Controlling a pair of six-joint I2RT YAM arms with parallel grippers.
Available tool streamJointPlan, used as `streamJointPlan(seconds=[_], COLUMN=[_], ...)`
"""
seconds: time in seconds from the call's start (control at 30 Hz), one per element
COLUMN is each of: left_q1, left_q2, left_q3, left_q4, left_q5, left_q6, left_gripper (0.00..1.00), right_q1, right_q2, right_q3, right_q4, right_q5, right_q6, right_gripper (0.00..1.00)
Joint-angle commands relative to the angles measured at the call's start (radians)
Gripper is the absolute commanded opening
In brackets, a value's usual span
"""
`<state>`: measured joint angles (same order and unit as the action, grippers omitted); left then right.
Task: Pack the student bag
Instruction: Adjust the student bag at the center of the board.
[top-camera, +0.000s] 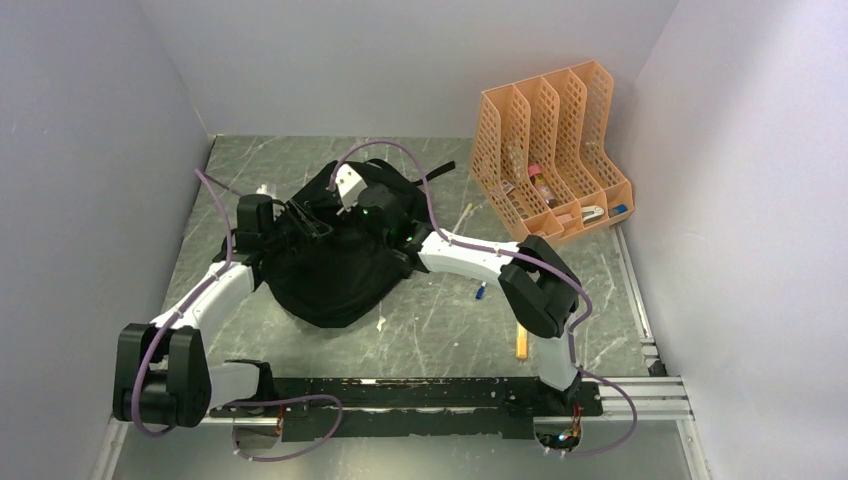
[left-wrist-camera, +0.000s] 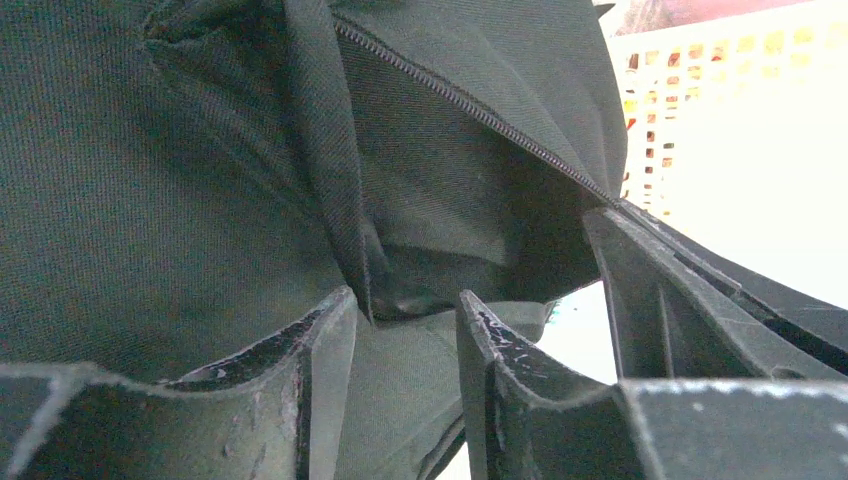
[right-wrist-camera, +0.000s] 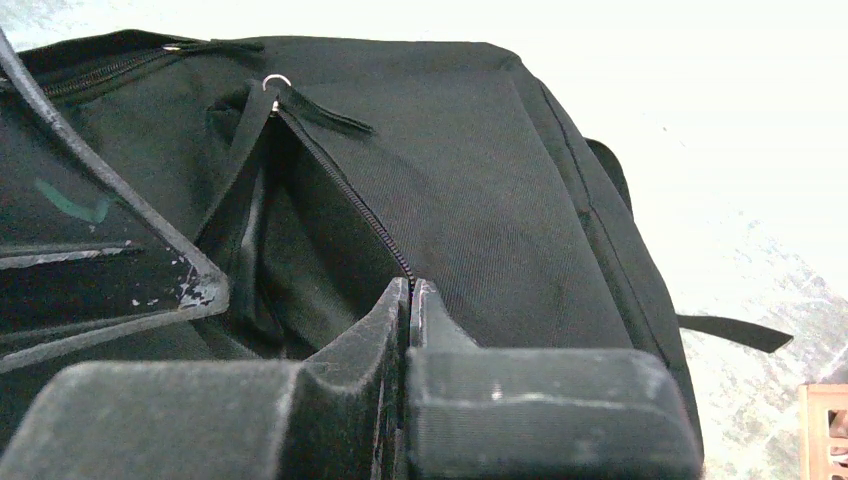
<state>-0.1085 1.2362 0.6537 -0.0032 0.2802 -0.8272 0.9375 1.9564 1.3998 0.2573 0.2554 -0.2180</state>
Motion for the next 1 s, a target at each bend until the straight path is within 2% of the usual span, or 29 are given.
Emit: streamJointPlan(seconds=[0.0,0.07,0.17,0.33,0.5,0.77,0.97], left_q1=[-0.003,-0.003,-0.003,-0.003,-0.003,-0.005,-0.006], left_q2=[-0.04,-0.06,-0.074,-0.067,-0.04,0.113,0.255], left_q3=[0.018,0.013,0.015,0.044,0.034,-0.11,-0.14], left_q4=[-0.053,-0.047,-0.005,0.083,0.159,0.458,0.512], left_q5=[0.017,0.016,0.056,0.117,0.115,0.133,0.109], left_q6=[-0.001,-0.004,-0.018,-0.049,-0.082,-0.107,-0.075], left_gripper=[0.44,0.38,0.22,0.06,0.05,0.05,0.05], right_q1=[-0.005,-0.006,-0.005,-0.005,-0.006,-0.005,-0.006], right_q2=[-0.042,-0.041,-0.04,-0.047,-0.047,-0.052,-0.073], right_q3=[-0.008,-0.01,-0.017,-0.031,-0.034,-0.027,-0.037], right_q4=[0.088,0.085,0.081,0.081,0.082,0.088,0.093], right_q5=[0.029,0.032,0.042,0.043,0.056,0.051,0.011], right_q6=[0.022,0.03,0.046,0.064,0.072,0.101,0.11], right_gripper=[0.0,0.0,0.0,0.0,0.0,0.0,0.0])
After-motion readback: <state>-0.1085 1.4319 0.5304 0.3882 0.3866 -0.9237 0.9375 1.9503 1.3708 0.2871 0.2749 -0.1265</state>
